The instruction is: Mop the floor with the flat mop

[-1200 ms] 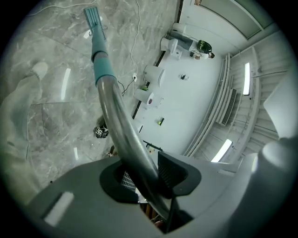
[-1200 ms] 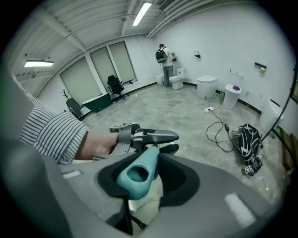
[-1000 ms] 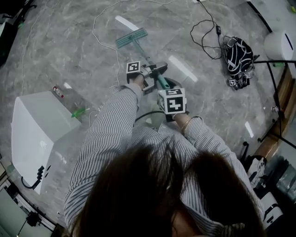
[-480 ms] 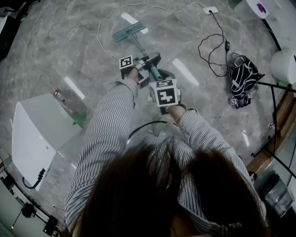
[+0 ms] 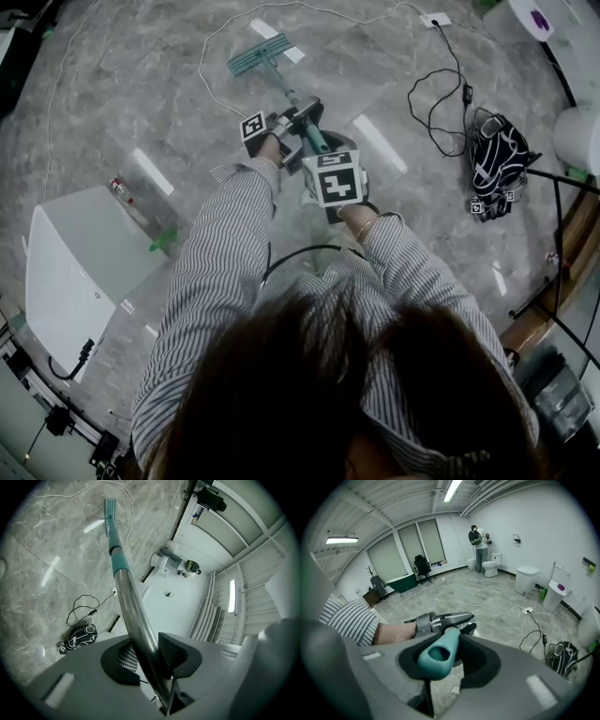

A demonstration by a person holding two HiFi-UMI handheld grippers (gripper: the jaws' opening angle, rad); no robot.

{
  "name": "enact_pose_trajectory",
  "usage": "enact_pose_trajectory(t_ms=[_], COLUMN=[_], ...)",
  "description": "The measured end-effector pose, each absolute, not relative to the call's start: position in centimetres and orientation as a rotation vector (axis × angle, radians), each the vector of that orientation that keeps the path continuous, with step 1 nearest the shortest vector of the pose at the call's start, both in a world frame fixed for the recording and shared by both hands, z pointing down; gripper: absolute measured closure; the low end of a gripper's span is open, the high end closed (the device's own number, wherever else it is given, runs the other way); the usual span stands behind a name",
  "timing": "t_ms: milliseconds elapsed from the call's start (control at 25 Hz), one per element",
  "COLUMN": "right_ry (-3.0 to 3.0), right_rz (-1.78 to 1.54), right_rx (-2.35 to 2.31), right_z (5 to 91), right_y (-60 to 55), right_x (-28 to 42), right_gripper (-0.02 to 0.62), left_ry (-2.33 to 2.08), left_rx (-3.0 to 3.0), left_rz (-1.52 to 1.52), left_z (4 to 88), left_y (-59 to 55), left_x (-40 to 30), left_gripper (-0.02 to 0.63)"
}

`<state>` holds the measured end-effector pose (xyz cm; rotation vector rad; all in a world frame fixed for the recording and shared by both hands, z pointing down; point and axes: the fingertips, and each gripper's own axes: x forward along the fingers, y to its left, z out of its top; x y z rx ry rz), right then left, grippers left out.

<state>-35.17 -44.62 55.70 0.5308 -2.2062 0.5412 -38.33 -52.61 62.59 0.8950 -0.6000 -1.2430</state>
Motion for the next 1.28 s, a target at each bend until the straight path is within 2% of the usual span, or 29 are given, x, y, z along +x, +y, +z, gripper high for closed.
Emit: enact_pose_trajectory(t_ms=[640,1280], right_ry=[-2.144,-2.07], right_rz=[0.555,0.532], right_rx=[0.511,0.557], right_z=[57.3,58.5], right_y=[-39.1,-18.0], right_x=[-30.2,-14.8], right_gripper=[0.479,0.48], left_ry=[-0.614,-0.549], left_rx=[0.918,0.953], left_rz=[-1.159,-1.067], left_z=[64.2,65.2], left_y=[-47.3,-26.7], left_x=[-33.2,-17.2], left_gripper=[0.499,0.505])
